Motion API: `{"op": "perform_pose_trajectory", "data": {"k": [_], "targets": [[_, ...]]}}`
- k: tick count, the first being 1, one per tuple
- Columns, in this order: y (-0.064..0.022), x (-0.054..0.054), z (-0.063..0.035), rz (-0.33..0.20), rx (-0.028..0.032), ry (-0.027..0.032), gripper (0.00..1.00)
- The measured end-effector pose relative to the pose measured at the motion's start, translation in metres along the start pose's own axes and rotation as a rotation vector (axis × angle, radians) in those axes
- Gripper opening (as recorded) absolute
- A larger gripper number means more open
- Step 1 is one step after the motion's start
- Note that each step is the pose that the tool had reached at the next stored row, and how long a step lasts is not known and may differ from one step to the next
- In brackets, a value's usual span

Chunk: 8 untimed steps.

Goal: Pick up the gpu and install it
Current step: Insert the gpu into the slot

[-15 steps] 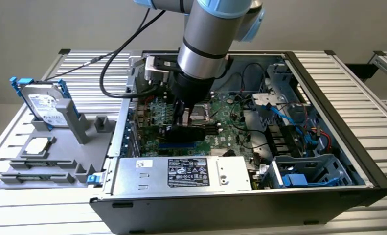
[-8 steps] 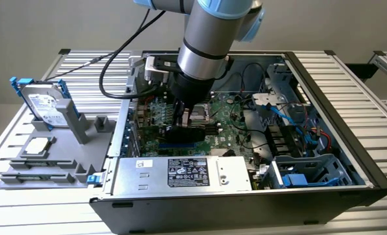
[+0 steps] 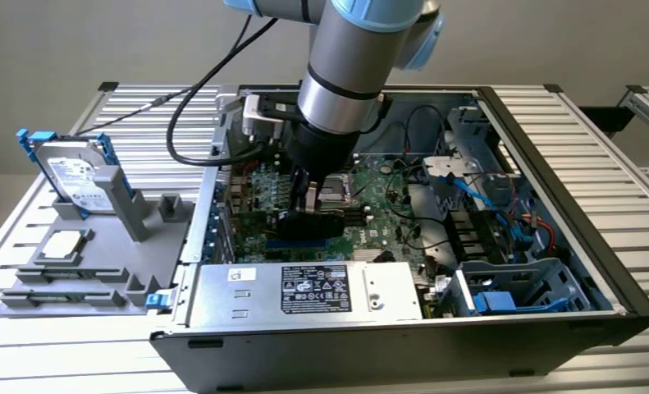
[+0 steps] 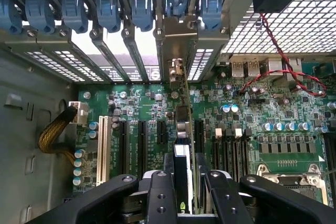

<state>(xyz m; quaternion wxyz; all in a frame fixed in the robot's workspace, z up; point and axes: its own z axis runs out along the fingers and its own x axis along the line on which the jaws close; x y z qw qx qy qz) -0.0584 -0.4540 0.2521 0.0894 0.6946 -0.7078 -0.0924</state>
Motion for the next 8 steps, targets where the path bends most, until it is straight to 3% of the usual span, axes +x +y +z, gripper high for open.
{"op": "perform_pose_trajectory", "data": {"k": [8], "targets": [[-0.0002, 0.0, 0.0, -0.014, -0.0002, 0.004, 0.27]]}}
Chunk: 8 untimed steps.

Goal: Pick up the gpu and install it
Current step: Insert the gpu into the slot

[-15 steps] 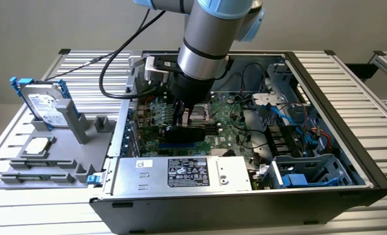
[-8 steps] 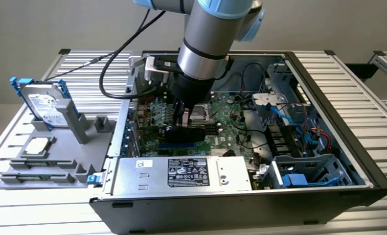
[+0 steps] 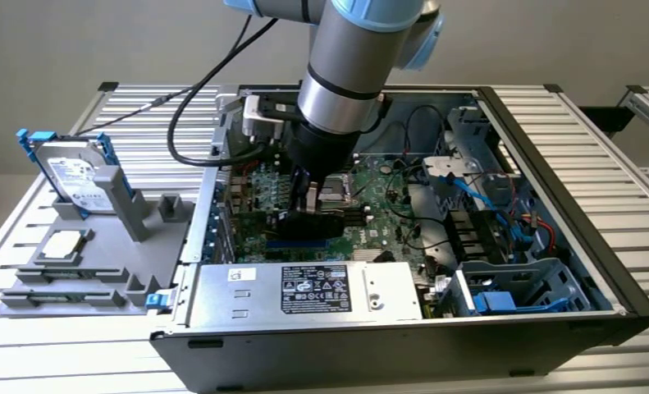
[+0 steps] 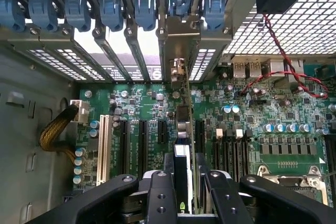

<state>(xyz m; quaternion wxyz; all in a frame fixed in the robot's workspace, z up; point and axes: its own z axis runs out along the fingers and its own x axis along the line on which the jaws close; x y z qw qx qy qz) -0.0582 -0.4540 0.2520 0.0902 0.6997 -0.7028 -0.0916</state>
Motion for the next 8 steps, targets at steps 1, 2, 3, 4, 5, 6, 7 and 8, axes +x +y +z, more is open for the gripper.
{"op": "perform_pose_trajectory", "data": {"k": [1, 2, 3, 4, 5, 6, 7, 8], "targets": [[0.0001, 0.0, 0.0, -0.002, 0.0, 0.0011, 0.27], [0.0001, 0.0, 0.0, -0.004, 0.0, 0.0022, 0.27], [0.0001, 0.0, 0.0001, -0.006, -0.0001, 0.0034, 0.27], [0.0001, 0.0, 0.0001, -0.008, 0.0, 0.0049, 0.27], [0.0001, 0.0, 0.0001, -0.01, -0.0001, 0.0063, 0.27], [0.0001, 0.0, 0.0002, -0.011, 0.0, 0.0078, 0.27], [0.0001, 0.0, 0.0002, -0.013, -0.0001, 0.0094, 0.27], [0.0001, 0.0, 0.0002, -0.014, -0.0001, 0.0111, 0.27]]}}
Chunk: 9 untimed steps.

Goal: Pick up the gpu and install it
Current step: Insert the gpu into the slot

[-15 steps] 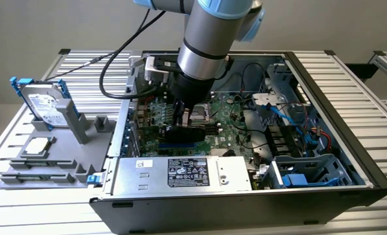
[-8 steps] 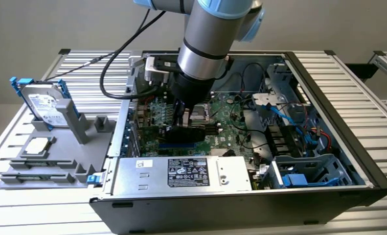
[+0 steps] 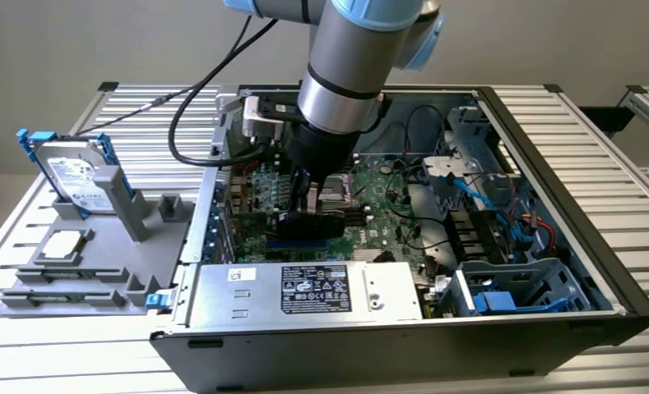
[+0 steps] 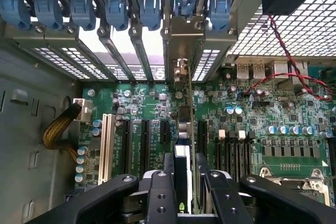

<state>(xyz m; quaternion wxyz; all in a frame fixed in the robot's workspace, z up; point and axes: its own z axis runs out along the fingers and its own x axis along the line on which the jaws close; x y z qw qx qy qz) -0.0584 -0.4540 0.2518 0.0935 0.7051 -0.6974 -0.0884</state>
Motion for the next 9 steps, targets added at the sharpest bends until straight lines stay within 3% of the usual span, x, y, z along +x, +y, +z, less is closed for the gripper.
{"op": "perform_pose_trajectory", "data": {"k": [9], "targets": [[-0.0002, -0.0004, 0.0003, -0.009, 0.0, 0.0181, 0.27]]}}
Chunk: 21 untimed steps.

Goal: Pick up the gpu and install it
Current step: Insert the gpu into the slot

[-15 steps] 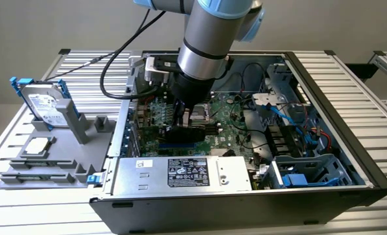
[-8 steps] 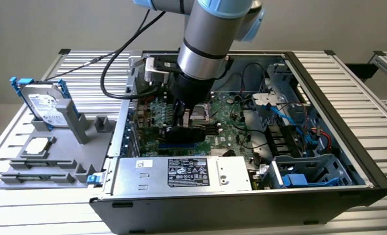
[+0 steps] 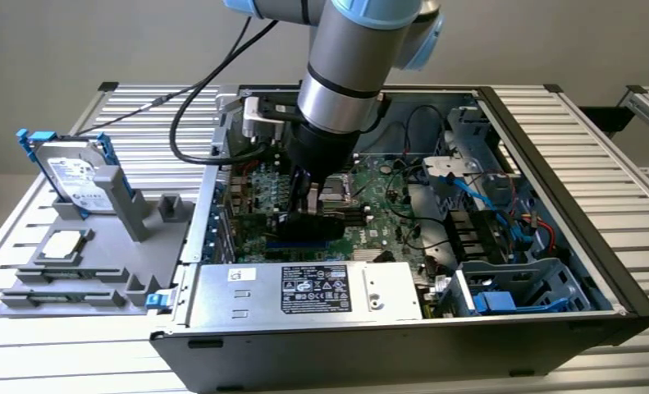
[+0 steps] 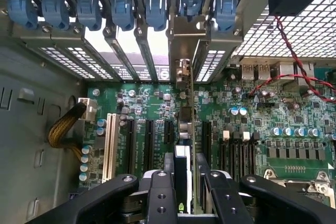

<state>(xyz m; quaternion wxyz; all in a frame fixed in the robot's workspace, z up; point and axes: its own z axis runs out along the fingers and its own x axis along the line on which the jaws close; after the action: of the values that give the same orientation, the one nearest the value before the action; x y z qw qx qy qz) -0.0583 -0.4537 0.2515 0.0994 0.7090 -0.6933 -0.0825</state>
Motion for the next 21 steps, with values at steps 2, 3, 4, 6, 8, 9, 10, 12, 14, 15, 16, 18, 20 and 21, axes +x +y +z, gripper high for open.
{"op": "perform_pose_trajectory", "data": {"k": [2, 3, 4, 6, 8, 9, 10, 12, 14, 15, 16, 18, 20, 21], "targets": [[-0.0001, -0.0001, 0.0005, -0.003, 0.0, 0.001, 0.27], [-0.0002, -0.0002, 0.0009, -0.004, 0.0001, 0.0013, 0.27], [-0.0003, -0.0002, 0.0013, -0.005, -0.0001, 0.0019, 0.27], [-0.0006, -0.0004, 0.0025, -0.007, -0.0002, 0.0022, 0.27], [-0.0008, -0.0008, 0.0033, -0.009, 0.0, 0.0031, 0.27], [-0.001, -0.0009, 0.0037, -0.01, 0.0001, 0.003, 0.27], [-0.001, -0.001, 0.004, -0.011, 0.0002, 0.0031, 0.27], [-0.0011, -0.0012, 0.0043, -0.013, 0.0001, 0.0037, 0.27], [-0.0013, -0.0015, 0.0049, -0.014, 0.0002, 0.0037, 0.27], [-0.0013, -0.0016, 0.0051, -0.014, 0.0003, 0.0039, 0.27], [-0.0014, -0.0018, 0.0051, -0.015, 0.0004, 0.004, 0.27], [-0.0014, -0.0022, 0.0052, -0.015, 0.0006, 0.0039, 0.27], [-0.001, -0.0029, 0.0046, -0.015, 0.001, 0.0038, 0.27], [-0.0009, -0.003, 0.0044, -0.015, 0.001, 0.0038, 0.27]]}}
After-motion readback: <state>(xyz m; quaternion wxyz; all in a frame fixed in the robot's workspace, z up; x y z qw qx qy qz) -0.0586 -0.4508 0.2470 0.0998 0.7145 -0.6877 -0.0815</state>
